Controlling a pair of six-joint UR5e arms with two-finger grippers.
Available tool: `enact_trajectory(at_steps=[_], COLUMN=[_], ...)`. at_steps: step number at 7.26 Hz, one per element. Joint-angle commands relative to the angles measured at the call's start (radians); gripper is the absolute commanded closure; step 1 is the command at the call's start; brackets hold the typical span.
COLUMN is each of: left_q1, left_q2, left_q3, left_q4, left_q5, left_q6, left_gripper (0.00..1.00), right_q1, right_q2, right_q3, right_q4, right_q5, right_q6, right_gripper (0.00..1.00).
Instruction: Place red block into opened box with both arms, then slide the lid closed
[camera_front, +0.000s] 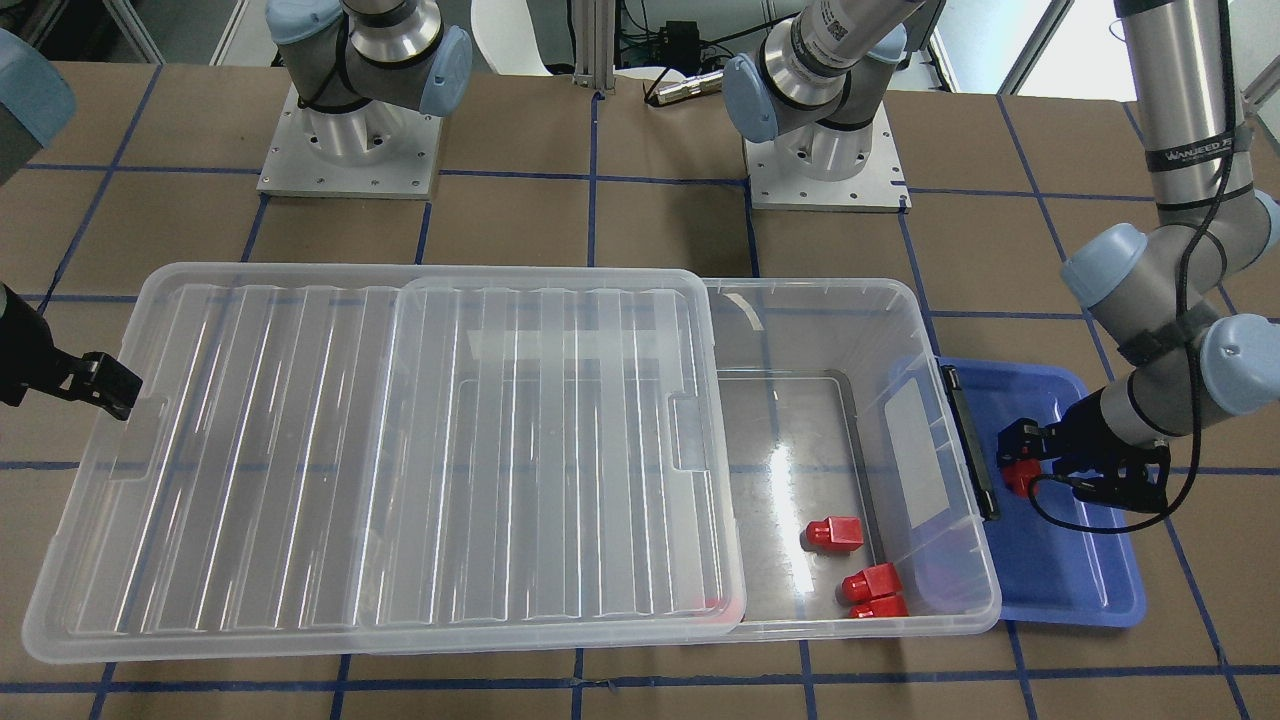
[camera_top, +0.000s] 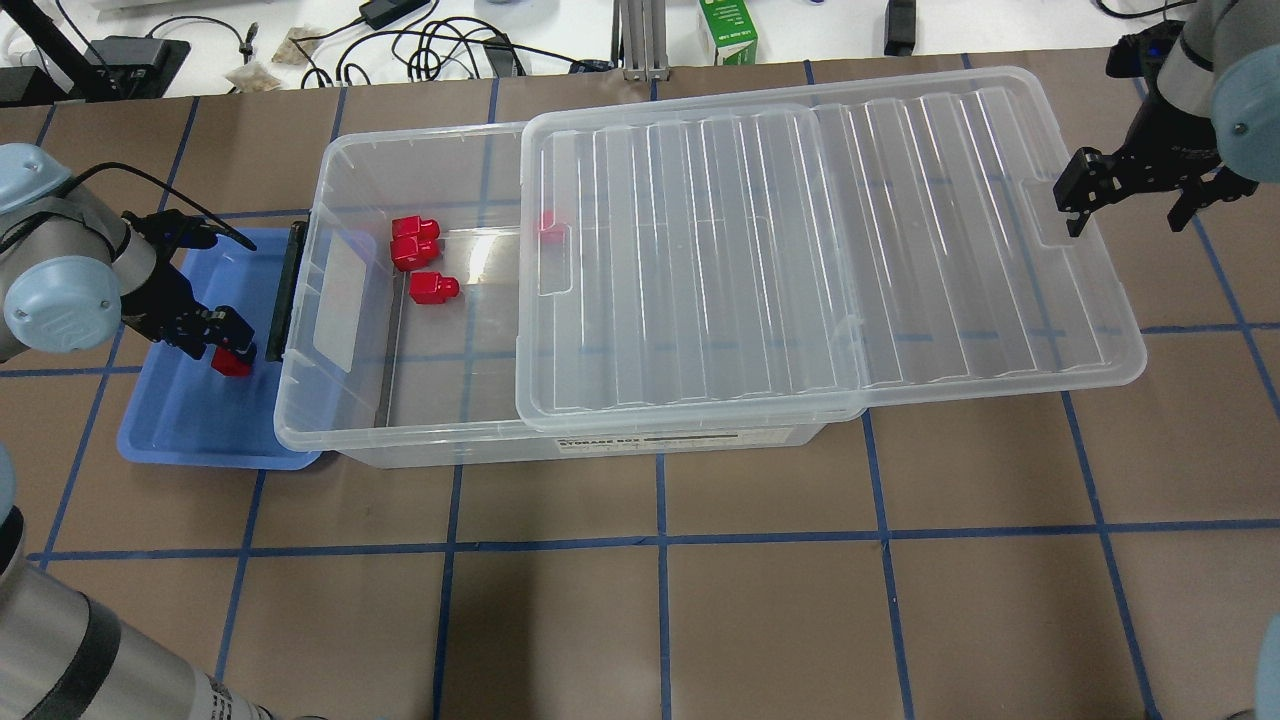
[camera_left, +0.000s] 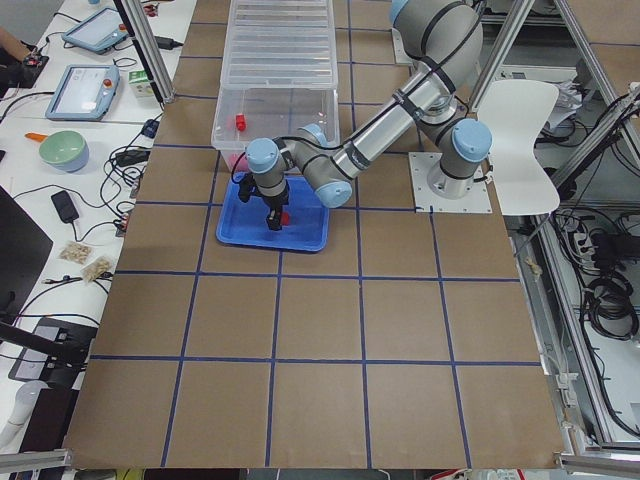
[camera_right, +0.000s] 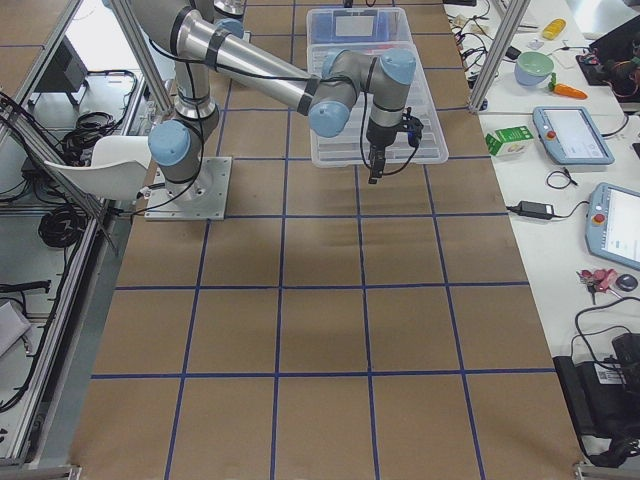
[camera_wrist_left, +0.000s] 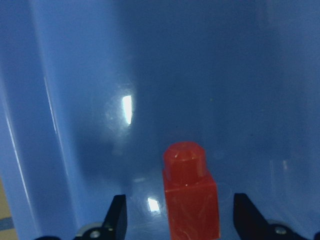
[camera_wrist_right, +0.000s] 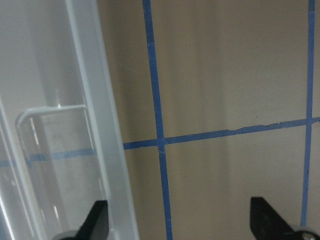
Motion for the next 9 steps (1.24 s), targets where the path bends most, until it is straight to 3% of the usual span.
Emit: enact_trajectory(at_steps=[1,3,4,7,9], left_q1=[-0.001,-0.009,-0.01,-0.032,-0.126], left_q2=[0.0,0.039,0.076,0.197,0.275], left_q3=[0.001,0.016,0.036,0.24,0.263], left_q4=[0.002,-0.028,-0.094,-0.434,-0.489], left_q5=[0.003,0.007,0.01,-0.006,-0.03], left_q6=[-0.004,-0.004,-0.002,-0.004,-0.042], left_gripper=[0.66,0.81,0.84,0.84,0.84], right_q1=[0.007,0.012,0.013,0.004,-0.002], right_q2=[-0.007,-0.018,-0.039,-0.043,-0.04], right_q3=[-0.067,-0.196,-0.235,-0.22,-0.218], right_q4=[0.077,0.27,0.297,0.334,0.33], right_q5=[0.013,0.014,0.007,0.013,0.013], right_q6=[0.001,0.004,0.006,-0.022,-0.054], right_gripper=[0.0,0.0,0.0,0.0,0.0])
